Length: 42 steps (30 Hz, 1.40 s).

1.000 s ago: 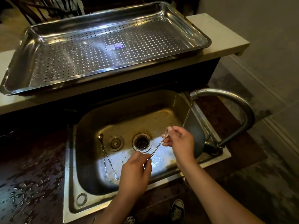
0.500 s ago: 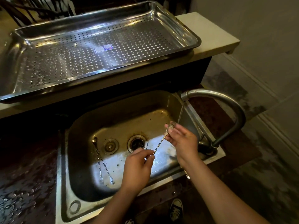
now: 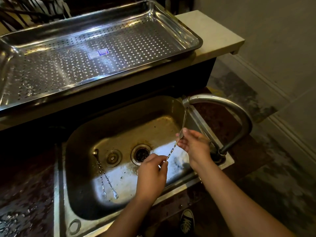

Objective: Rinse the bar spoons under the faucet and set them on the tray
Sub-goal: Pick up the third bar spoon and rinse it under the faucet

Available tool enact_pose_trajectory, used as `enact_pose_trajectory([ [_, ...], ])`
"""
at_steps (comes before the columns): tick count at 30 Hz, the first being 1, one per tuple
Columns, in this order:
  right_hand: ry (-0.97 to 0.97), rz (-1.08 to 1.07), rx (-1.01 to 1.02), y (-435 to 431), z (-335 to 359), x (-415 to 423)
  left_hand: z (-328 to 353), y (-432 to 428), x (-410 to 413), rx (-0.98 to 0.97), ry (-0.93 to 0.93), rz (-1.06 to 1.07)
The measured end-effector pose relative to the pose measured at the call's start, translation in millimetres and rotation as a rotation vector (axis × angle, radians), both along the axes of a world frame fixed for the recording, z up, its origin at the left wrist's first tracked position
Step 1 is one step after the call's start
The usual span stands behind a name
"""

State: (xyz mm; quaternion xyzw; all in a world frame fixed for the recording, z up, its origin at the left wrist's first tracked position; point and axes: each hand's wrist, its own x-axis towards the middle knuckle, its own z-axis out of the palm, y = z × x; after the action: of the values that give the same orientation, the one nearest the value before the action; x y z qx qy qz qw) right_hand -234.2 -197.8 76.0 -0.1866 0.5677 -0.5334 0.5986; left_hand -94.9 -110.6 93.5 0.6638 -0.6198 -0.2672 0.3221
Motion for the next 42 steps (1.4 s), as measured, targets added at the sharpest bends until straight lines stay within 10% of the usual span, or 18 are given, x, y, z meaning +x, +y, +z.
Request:
enact_pose_trajectory([
  [42,0.097,0.099,-0.017,-12.4,-1.2,12.5,-28.9,-22.1,15.2,0.03,0.102,0.036],
])
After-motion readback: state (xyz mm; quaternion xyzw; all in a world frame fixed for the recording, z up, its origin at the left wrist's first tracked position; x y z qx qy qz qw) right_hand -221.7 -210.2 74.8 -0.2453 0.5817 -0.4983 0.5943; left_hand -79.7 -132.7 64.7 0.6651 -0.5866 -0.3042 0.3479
